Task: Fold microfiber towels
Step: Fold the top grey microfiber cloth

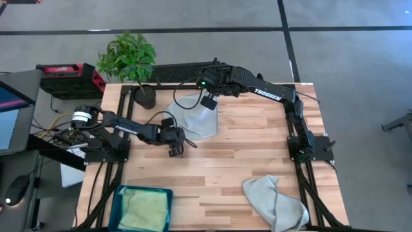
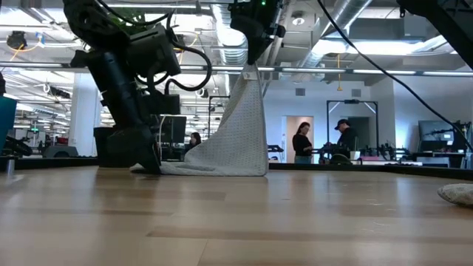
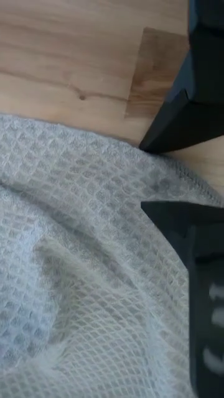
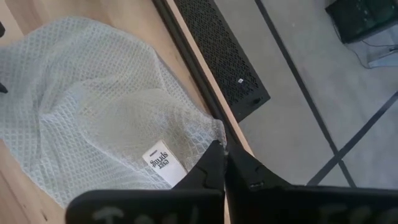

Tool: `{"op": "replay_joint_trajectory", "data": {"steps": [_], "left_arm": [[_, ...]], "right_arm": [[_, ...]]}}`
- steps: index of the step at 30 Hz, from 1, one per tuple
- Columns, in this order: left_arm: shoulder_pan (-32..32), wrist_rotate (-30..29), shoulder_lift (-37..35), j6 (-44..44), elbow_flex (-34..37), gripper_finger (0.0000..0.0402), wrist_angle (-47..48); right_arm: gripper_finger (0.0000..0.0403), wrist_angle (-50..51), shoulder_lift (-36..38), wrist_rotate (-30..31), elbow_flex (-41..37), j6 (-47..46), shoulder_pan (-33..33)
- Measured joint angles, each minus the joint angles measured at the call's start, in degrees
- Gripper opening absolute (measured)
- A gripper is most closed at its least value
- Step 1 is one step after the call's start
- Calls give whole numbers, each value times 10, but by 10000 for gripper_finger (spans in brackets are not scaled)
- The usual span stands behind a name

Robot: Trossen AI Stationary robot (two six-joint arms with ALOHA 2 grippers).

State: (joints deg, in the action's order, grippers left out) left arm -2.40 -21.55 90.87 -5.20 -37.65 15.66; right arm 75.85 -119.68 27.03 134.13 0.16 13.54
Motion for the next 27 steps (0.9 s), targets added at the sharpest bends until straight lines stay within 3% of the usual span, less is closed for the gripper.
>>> {"op": "replay_joint_trajectory", "data": {"steps": [8, 19, 27], "left_arm": [[0, 16, 1, 18, -1, 10, 6], [15, 51, -67, 0, -53, 2, 161], [16, 86, -154, -44, -68, 1, 186]], "right_arm": [[14, 6, 6, 2, -1, 3, 1], [10, 48, 47, 5, 0, -61, 46], [10, 91, 49, 5, -3, -92, 70]]}}
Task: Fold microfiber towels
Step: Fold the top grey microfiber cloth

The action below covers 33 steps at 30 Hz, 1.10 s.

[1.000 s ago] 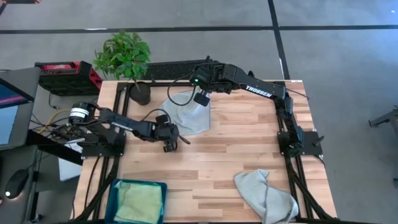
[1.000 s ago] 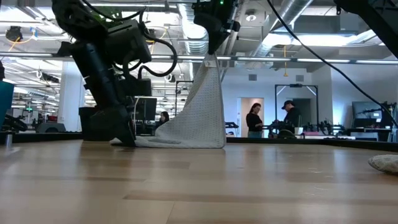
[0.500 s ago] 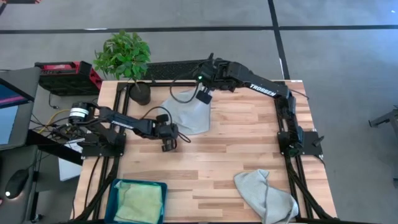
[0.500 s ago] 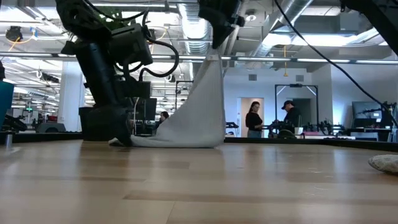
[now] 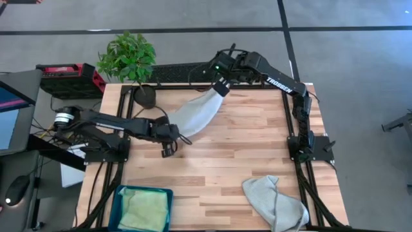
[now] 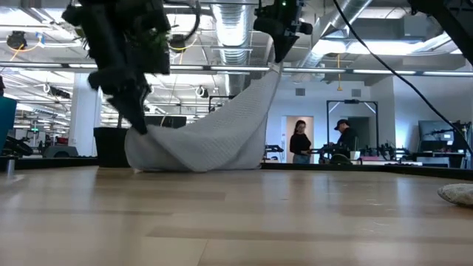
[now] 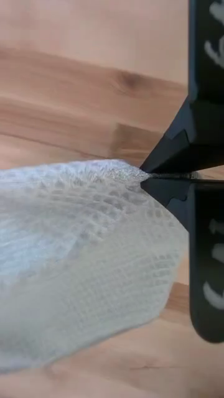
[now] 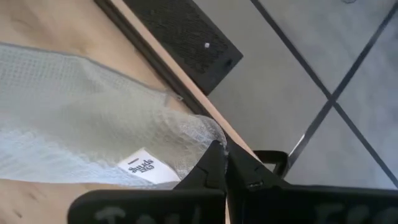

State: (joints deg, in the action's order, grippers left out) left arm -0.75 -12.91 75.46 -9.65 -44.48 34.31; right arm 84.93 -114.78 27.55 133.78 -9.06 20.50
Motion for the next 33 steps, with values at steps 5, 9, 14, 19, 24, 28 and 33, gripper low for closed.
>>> {"op": "replay_joint_trajectory", "data": {"steps": [5, 9, 14, 19, 24, 28, 33], "left_arm": [[-1, 2, -32, -35, -1, 0, 12], [7, 10, -27, -70, 2, 0, 30], [24, 35, -22, -83, 13, 0, 20], [35, 32, -22, -91, 14, 0, 18], [36, 31, -22, -96, 14, 0, 20], [36, 30, -22, -93, 14, 0, 20], [36, 28, -22, -96, 14, 0, 20]], "right_arm": [[9, 10, 0, -5, 0, -10, -1], [10, 19, -3, -4, 0, -26, -4], [9, 31, -8, -7, -3, -30, -8], [13, 20, -8, -7, -16, -31, -13], [31, 14, -8, -7, -39, -31, -17], [49, 4, -8, -8, -58, -27, -17], [73, -8, -8, -7, -69, -27, -13]]}}
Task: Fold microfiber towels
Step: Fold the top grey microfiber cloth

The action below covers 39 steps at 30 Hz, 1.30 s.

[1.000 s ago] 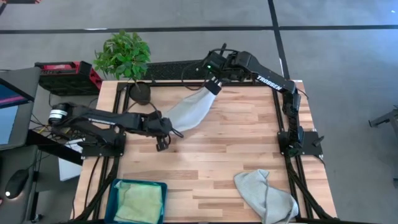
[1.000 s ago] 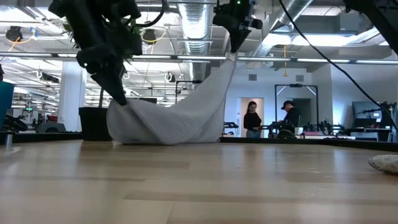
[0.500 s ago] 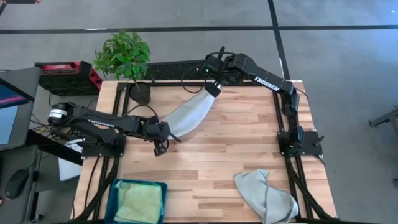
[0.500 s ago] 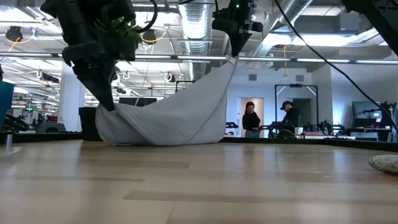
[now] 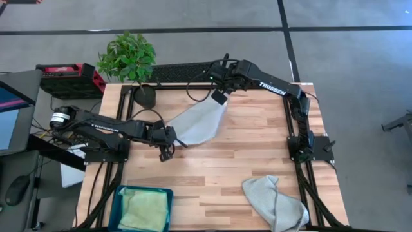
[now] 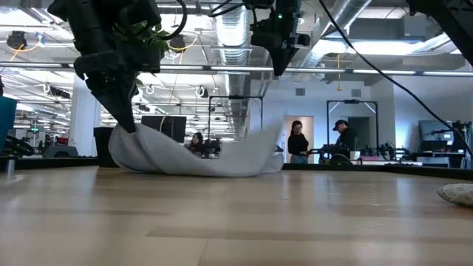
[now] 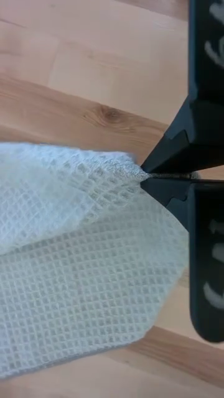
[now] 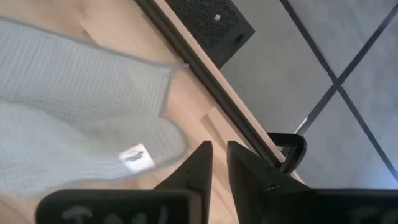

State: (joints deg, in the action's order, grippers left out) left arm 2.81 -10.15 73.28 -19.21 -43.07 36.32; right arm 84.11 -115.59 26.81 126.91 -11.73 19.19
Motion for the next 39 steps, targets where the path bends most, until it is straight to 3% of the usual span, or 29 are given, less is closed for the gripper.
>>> {"op": "replay_joint_trajectory", "data": {"steps": [5, 10, 13, 19, 23, 28, 33, 39], "left_arm": [[0, 0, 0, -15, 0, 0, -1], [0, 1, 0, -15, 0, 0, -3], [0, 2, -1, -12, 0, 0, -3], [0, 3, -1, -1, 0, 0, -4], [0, 3, -1, 11, 0, 0, -4], [0, 3, -1, 16, 0, 0, -3], [0, 3, -1, 20, 0, 0, -3], [0, 8, -1, 25, -4, 0, -2]], "right_arm": [[100, -30, 0, -17, 0, -1, 1], [107, -60, 0, -194, 0, 79, -14], [107, -63, 0, -232, 0, 154, -51], [107, -111, -1, -229, -27, 212, -154], [107, -166, 1, -179, -68, 208, -207], [107, -244, 0, -123, -142, 176, -241], [107, -323, 0, -115, -218, 129, -255], [107, -525, 0, -114, -320, 142, -281]]}}
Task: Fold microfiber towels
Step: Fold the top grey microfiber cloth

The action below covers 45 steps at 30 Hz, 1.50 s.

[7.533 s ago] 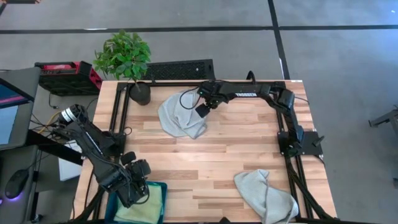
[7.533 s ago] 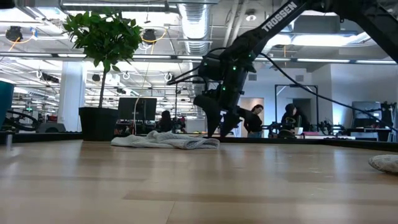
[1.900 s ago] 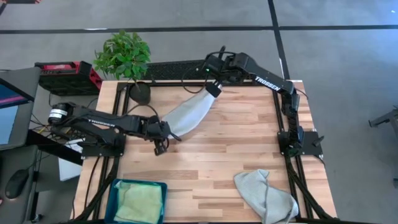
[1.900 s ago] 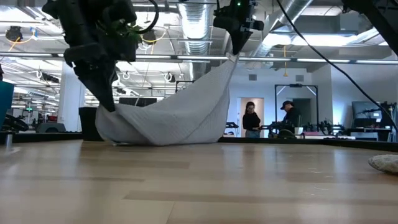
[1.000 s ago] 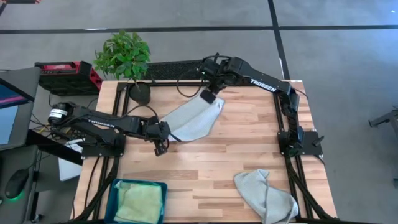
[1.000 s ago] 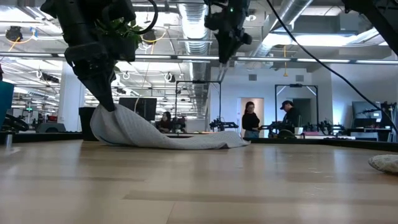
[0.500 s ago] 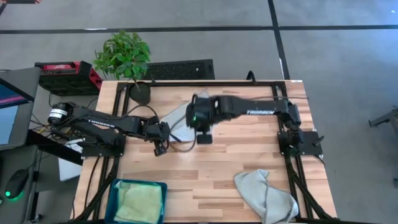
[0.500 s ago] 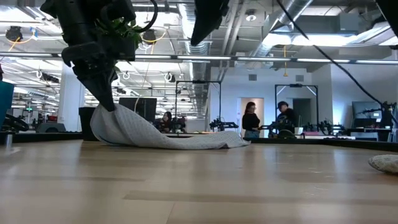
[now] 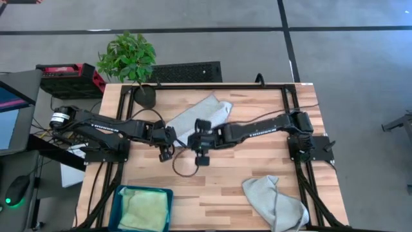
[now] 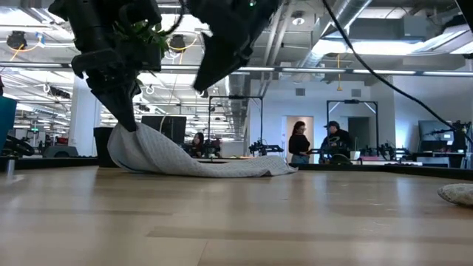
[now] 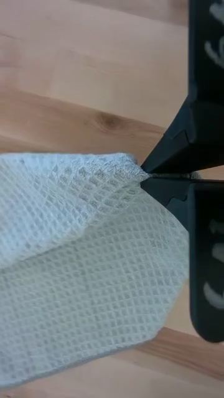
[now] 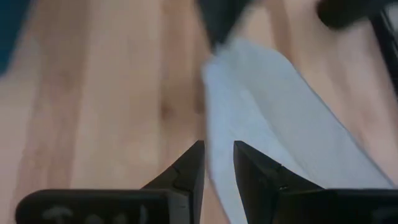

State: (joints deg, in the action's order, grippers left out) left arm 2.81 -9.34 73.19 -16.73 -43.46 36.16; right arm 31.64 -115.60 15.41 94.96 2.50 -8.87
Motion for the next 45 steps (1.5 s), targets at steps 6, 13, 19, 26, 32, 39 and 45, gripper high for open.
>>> {"op": "replay_joint_trajectory", "data": {"steps": [6, 13, 19, 26, 32, 39, 45], "left_arm": [[0, 12, 0, 15, -33, 0, 4], [0, 25, 0, 6, -75, 0, 3], [0, 26, 0, -17, -90, 0, -17], [0, 4, 0, -45, -90, 0, -36], [0, -32, 0, -66, -90, 0, -40], [0, -39, 0, -81, -90, 0, -77], [0, -32, 0, -82, -90, 0, -89]], "right_arm": [[107, -267, 0, 40, -120, 68, -29], [107, -431, 0, 149, -196, 94, -42], [107, -469, 0, 193, -215, 56, -37], [107, -489, 0, 220, -215, 54, -43], [107, -509, 0, 221, -215, 54, -47], [107, -515, 0, 225, -214, 45, -44], [107, -514, 0, 304, -214, 35, -43]]}}
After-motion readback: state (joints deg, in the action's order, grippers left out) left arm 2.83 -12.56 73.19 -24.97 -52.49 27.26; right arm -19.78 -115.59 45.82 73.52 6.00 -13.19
